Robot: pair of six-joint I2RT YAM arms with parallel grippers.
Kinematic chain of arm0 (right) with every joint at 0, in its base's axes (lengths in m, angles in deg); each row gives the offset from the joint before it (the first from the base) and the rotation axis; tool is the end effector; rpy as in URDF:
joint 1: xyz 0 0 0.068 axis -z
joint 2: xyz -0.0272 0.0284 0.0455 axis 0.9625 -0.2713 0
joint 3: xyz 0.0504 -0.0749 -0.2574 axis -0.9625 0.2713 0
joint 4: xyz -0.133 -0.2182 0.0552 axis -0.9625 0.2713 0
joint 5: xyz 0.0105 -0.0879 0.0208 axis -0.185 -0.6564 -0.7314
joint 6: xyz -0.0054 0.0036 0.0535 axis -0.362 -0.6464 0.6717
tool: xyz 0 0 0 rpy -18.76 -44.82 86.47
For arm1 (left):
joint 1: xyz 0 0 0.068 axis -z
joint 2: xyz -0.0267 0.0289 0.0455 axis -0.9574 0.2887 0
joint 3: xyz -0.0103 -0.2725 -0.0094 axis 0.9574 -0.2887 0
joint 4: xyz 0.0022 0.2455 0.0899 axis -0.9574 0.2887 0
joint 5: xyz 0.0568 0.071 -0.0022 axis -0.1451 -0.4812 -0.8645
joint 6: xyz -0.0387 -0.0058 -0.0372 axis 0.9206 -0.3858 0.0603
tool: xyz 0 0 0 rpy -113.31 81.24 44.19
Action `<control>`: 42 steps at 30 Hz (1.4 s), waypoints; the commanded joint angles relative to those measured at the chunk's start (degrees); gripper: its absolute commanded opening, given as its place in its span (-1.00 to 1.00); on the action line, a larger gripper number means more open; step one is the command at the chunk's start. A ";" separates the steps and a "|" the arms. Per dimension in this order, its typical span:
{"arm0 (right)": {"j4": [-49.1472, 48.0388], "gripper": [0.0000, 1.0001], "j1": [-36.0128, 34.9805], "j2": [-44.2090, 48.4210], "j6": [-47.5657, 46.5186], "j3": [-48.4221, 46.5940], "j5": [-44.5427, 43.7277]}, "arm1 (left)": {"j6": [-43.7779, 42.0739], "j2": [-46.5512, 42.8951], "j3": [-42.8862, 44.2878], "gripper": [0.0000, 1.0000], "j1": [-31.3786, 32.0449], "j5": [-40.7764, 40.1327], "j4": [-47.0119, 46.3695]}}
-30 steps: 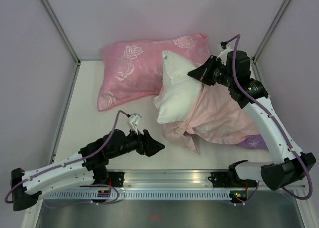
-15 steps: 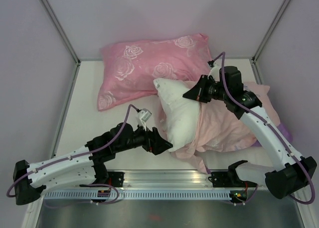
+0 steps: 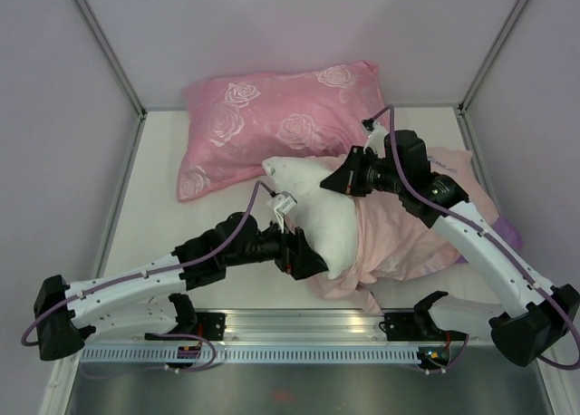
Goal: Remove the pillowcase from the pillow
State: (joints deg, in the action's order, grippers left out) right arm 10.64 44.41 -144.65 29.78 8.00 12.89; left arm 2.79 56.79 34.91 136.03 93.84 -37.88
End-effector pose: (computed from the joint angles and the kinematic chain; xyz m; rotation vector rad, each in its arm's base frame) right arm 0.2172 0.1405 0.3740 -0.1075 2.1884 1.1228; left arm 0.0972 -0.2036 0.2980 0.5416 1.9977 -1.3838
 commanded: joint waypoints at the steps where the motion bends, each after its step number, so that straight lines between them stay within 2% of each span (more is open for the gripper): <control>1: -6.13 -0.99 -2.75 2.75 1.97 1.49 1.41 | -1.99 1.24 4.68 0.98 0.04 0.79 -7.40; 4: -7.36 -0.99 -4.34 2.84 2.59 3.77 0.18 | -1.03 3.53 5.21 0.83 0.04 2.98 -9.67; 7: -8.41 -0.99 -5.66 2.75 1.98 5.71 -0.35 | -0.15 4.85 5.21 -0.12 0.04 3.69 -11.00; 8: -7.63 -0.99 -6.45 2.75 1.02 5.97 -0.53 | -0.06 4.76 5.21 -0.93 0.04 2.48 -10.22; 9: -6.32 -0.44 -6.63 2.75 -0.04 5.80 -1.14 | 0.46 3.80 5.12 -0.95 0.04 0.98 -9.08; 10: -2.39 0.03 -6.72 2.84 -3.01 5.54 -4.01 | 0.73 2.92 4.86 -0.95 0.04 -0.77 -7.67; 12: 2.81 0.72 -6.72 3.54 -6.01 4.32 -9.81 | 1.61 -0.14 4.68 -0.95 0.04 -7.27 -1.80; 13: 5.10 0.92 -6.72 4.24 -8.46 4.05 -15.06 | 2.05 -1.29 4.94 -0.95 0.04 -9.64 0.23; 14: 7.82 0.96 -6.72 6.25 -8.83 4.22 -17.03 | 2.40 -2.26 5.12 -0.95 0.04 -13.58 5.38; 17: 11.60 0.96 -6.72 12.12 -7.44 5.45 -21.52 | 3.37 -6.30 5.12 -0.95 0.04 -18.35 10.43; 19: 12.76 0.96 -6.72 15.92 -6.82 6.67 -21.36 | 3.72 -8.06 5.47 -0.95 0.04 -20.12 14.39; 22: 15.65 0.93 -6.72 22.60 -5.24 8.26 -15.48 | 4.51 -8.86 5.39 -0.95 0.04 -22.67 16.85; 23: 16.97 0.74 -6.72 24.09 -4.71 8.26 -13.12 | 4.60 -8.86 5.39 -0.95 0.04 -23.02 16.86; 24: 18.55 0.70 -6.72 24.54 -4.10 8.35 -12.75 | 4.60 -8.60 5.39 -0.95 0.04 -23.20 16.95; 28: 17.00 0.64 -6.72 29.72 -1.11 12.47 -5.63 | 5.39 -6.76 6.79 -0.95 0.04 -24.51 17.56; 35: 17.08 0.35 -6.80 30.35 -1.54 15.20 -2.73 | 6.80 -1.49 11.71 -0.95 0.04 -26.80 19.49; 42: 14.35 0.34 -6.80 28.33 -2.68 15.73 -1.32 | 6.71 5.28 18.03 -0.95 0.04 -25.84 20.64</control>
State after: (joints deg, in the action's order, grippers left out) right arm 27.62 37.72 -115.31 27.44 23.59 9.69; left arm 8.49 60.85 47.82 136.29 70.91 -13.47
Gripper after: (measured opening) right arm 0.666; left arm 0.069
